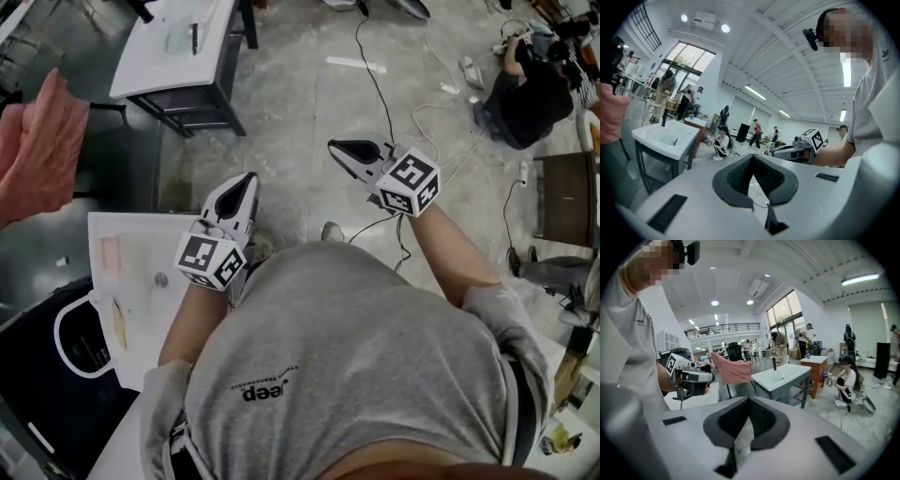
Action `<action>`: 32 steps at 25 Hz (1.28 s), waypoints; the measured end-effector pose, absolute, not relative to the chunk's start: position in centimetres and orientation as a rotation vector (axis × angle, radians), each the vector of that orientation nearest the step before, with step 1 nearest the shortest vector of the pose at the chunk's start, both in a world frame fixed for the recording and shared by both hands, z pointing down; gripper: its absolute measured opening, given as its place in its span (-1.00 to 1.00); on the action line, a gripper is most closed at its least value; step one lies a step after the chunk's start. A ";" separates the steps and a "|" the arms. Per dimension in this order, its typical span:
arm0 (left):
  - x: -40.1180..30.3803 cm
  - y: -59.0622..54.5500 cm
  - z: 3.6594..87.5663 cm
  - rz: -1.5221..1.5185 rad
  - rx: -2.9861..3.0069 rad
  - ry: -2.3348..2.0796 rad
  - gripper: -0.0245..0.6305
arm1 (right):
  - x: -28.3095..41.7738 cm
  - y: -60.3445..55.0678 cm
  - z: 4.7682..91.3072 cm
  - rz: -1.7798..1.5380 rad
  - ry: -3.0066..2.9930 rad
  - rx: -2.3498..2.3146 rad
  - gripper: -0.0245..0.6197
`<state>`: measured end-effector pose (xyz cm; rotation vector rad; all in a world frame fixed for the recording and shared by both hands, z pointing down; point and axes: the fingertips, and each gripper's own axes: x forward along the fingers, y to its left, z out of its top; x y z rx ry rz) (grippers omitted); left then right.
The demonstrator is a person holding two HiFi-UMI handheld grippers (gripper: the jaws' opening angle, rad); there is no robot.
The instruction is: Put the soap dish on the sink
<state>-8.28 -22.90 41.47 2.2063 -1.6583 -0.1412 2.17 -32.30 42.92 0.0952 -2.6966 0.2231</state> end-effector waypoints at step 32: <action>6.5 -32.9 38.0 -0.053 2.467 -1.360 -0.92 | 20.6 -37.5 39.5 0.312 -2.763 0.560 -0.77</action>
